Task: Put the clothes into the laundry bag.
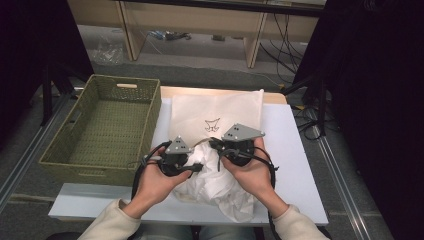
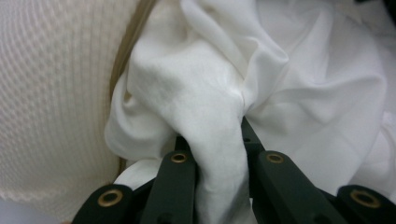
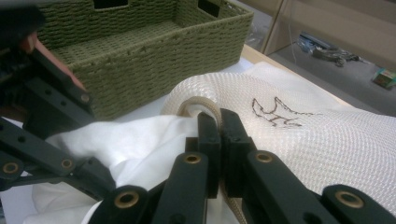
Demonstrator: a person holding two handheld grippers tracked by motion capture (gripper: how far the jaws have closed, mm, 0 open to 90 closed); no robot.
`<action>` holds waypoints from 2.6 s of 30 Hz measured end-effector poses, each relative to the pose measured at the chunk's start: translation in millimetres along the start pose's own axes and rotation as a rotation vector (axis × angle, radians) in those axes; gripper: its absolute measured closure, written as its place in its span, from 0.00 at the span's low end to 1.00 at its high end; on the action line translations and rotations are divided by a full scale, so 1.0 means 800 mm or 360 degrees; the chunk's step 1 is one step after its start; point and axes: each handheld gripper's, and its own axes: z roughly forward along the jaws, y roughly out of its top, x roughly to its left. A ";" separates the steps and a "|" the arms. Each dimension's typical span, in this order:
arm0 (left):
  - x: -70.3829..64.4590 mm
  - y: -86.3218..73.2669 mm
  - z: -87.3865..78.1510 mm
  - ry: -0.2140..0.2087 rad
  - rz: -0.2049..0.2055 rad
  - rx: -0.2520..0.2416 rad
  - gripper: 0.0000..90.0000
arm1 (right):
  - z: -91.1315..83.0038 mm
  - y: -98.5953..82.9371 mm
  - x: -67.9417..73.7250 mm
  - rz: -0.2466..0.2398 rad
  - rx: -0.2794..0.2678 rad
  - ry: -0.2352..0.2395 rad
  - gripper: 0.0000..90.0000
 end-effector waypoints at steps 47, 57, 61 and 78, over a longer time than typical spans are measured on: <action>-0.001 -0.022 0.011 -0.0008 -0.0096 0.0022 0.91 | 0.005 -0.004 0.000 0.0010 0.0022 0.0001 0.99; 0.009 0.006 0.044 0.0128 -0.0013 -0.0047 0.91 | -0.001 0.001 0.007 -0.0003 0.0007 0.0030 0.99; 0.023 -0.003 0.065 0.0174 -0.0015 0.0027 0.89 | 0.002 -0.003 0.002 -0.0001 0.0017 0.0026 0.99; -0.007 -0.034 -0.014 0.0117 0.0072 0.0035 0.38 | 0.000 -0.004 -0.010 0.0009 0.0010 -0.0016 0.99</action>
